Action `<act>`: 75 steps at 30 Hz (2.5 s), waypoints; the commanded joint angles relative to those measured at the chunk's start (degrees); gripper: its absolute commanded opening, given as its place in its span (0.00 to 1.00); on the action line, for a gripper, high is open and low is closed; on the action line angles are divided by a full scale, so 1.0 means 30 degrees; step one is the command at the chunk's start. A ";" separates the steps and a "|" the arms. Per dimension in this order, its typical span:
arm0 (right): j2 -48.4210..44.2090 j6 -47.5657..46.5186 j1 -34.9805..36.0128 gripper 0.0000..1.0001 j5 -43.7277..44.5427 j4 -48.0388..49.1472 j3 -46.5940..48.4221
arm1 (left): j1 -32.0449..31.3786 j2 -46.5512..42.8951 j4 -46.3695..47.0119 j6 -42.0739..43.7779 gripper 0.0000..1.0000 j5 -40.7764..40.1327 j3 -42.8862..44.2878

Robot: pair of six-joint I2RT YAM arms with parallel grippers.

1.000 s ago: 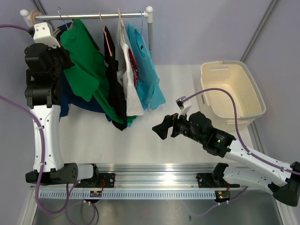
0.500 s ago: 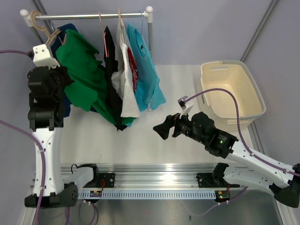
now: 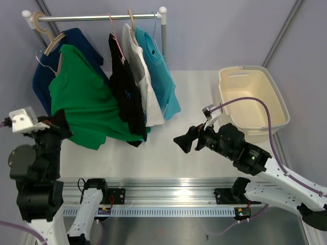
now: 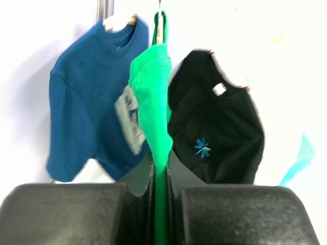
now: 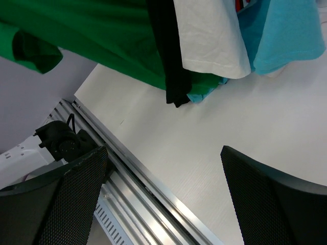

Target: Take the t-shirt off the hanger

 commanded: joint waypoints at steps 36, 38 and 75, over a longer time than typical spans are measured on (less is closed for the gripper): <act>-0.5511 0.0562 0.0108 0.99 0.1555 -0.3202 0.2923 | 0.0842 -0.9071 0.3475 -1.1009 0.00 1.3840 -0.2900; -0.5921 0.0590 0.0108 0.99 0.0032 -0.2002 0.3010 | 0.0872 -0.9920 0.3942 -1.1974 0.00 1.4256 -0.4389; 0.8753 -0.1724 0.2158 0.75 0.1140 0.2136 1.1359 | 0.3186 -0.6554 0.3916 -0.9607 0.00 2.0204 -0.7328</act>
